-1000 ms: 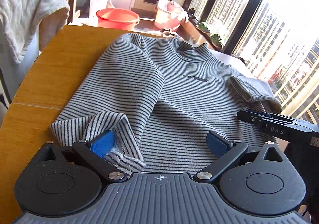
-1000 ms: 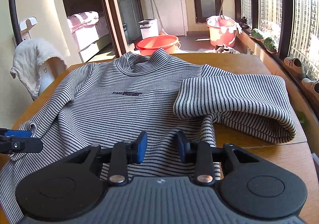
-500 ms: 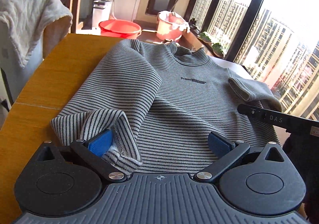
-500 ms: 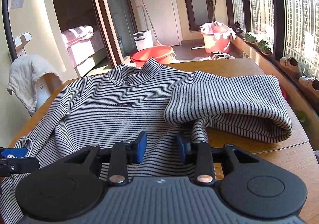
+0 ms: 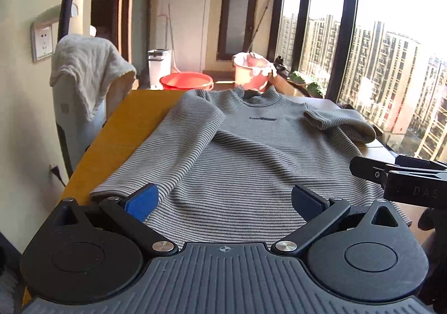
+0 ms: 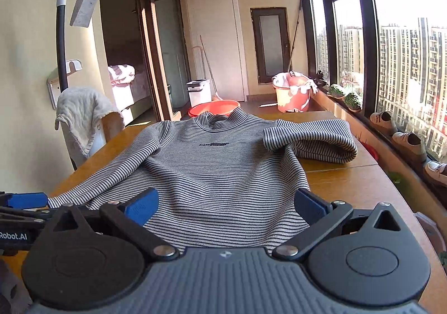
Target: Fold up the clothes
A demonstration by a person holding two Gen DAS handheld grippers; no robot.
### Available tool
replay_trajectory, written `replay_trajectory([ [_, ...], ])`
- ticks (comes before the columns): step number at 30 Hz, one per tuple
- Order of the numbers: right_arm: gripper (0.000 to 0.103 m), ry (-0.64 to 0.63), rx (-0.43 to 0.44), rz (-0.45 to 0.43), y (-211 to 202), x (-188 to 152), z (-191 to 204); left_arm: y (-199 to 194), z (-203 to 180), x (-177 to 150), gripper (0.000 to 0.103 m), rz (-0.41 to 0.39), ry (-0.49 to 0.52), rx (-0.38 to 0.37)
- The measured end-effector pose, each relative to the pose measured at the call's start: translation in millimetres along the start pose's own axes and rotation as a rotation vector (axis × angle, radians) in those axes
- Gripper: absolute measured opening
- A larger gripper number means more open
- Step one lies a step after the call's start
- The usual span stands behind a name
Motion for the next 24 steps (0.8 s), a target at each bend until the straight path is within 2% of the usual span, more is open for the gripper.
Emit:
replay_trajectory([
  [5,0.103,0.123,-0.021,0.078,-24,-27,-17,-9,-10,-21,0.103,0.029,0.011,0.013],
  [9,0.103,0.115,-0.045,0.085,-26,-37,-31,1,-17,-12,0.103,-0.006,0.048,-0.007],
  [12,0.103,0.143,0.019,0.094,-23,-41,-47,20,-12,-7,0.103,0.011,0.005,0.002],
  [14,0.103,0.125,0.071,0.113,-15,-40,-49,33,-6,-8,0.103,0.03,-0.033,-0.017],
  [16,0.103,0.07,0.086,0.154,-1,-38,-41,44,0,-10,0.103,0.039,-0.058,-0.037],
  [19,0.103,0.002,0.134,0.211,15,-37,-30,59,4,-16,0.103,0.094,-0.099,-0.058],
  [24,0.103,-0.097,0.19,0.262,30,-38,-23,56,-2,-24,0.103,0.074,-0.088,-0.037],
])
Point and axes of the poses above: each gripper's, at about its wrist camera, not at the fingertips, and y roughly the way its jaws point, z to its left, x to its top, the point moved 7 cm from there along y, roughly the way its jaws point, and after that the axes turned 2 degrees about -z, right-handed, at the moved point
